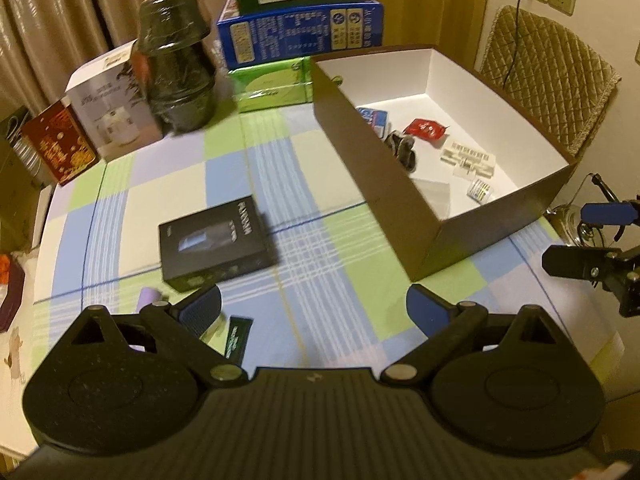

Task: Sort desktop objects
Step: 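Withdraw both grippers from the box back toward the table items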

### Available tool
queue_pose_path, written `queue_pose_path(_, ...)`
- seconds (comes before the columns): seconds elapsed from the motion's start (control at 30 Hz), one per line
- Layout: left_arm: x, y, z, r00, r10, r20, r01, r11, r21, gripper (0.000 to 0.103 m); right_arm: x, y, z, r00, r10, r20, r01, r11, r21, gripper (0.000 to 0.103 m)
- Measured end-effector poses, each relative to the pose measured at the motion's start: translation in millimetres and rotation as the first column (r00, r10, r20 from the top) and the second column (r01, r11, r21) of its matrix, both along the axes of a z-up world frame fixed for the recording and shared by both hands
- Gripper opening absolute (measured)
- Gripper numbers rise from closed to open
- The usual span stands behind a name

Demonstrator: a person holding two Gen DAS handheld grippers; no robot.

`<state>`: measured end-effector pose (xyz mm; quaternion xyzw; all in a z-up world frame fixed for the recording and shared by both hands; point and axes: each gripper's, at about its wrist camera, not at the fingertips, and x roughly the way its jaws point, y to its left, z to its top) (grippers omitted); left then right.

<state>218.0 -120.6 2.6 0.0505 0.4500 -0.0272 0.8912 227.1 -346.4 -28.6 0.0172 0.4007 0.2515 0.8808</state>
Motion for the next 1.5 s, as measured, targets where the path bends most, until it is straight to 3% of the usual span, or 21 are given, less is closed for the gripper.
queue_pose_path(0.87, -58.1, 101.6, -20.7, 0.98, 0.19, -0.058, -0.19, 0.982, 0.014, 0.097, -22.4, 117.2, -32.1, 0.969, 0.239, -0.063, -0.24, 0.97, -0.021, 0.101)
queue_pose_path(1.17, -65.4, 145.3, -33.1, 0.965, 0.254, -0.065, -0.252, 0.967, 0.025, 0.096, -20.2, 166.6, -51.8, 0.963, 0.265, -0.051, -0.268, 0.962, -0.044, 0.101)
queue_pose_path(1.5, -52.4, 177.0, -54.4, 0.972, 0.222, -0.077, -0.22, 0.975, 0.032, 0.093, -12.5, 212.0, -78.3, 0.971, 0.222, -0.09, -0.228, 0.971, -0.073, 0.098)
